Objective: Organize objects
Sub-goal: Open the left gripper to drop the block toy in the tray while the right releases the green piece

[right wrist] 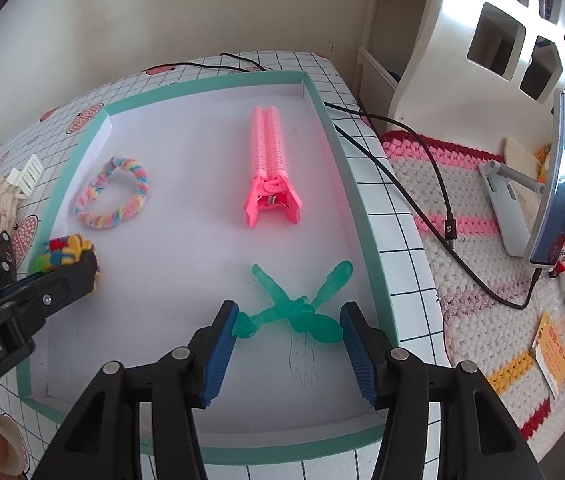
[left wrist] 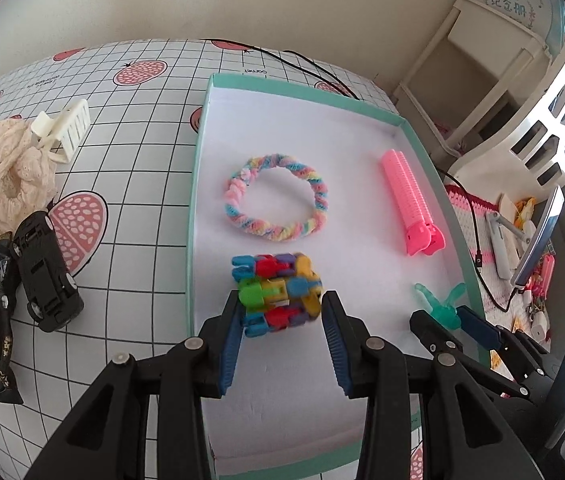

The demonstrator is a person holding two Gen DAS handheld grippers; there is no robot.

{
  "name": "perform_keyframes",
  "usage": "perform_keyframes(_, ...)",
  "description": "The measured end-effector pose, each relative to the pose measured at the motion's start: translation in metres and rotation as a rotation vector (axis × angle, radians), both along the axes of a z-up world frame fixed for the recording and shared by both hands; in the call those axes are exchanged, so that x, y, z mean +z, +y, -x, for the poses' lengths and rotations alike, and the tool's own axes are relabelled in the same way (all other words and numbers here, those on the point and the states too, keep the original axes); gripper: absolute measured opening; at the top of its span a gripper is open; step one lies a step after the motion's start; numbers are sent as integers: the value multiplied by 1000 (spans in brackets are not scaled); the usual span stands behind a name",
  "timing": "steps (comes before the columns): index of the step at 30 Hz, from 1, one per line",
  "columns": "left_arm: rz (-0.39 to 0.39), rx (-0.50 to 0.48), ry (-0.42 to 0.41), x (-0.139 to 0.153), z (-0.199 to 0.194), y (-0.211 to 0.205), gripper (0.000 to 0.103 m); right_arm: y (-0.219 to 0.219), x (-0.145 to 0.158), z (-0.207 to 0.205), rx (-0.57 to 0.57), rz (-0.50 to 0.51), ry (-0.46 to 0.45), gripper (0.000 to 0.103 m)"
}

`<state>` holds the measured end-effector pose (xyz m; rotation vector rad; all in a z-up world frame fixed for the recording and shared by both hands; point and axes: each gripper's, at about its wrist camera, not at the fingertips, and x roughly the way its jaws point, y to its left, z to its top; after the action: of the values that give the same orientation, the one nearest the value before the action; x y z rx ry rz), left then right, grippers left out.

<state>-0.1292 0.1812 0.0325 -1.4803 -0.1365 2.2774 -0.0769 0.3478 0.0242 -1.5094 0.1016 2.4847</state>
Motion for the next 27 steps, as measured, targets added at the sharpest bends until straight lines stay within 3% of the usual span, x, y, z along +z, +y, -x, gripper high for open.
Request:
perform_keyframes(5, -1, -1, 1, 4, 0, 0, 42, -3, 0, 0, 7, 5, 4, 57)
perform_keyframes(8, -5, 0, 3, 7, -1, -1, 44, -5, 2, 0, 15, 11, 13, 63)
perform_keyframes(19, -9, 37, 92, 36, -6, -10, 47, -10, 19, -3, 4, 12, 69, 64)
perform_keyframes(27, 18, 90, 124, 41, -5, -21, 50, -8, 19, -4, -7, 28, 82, 64)
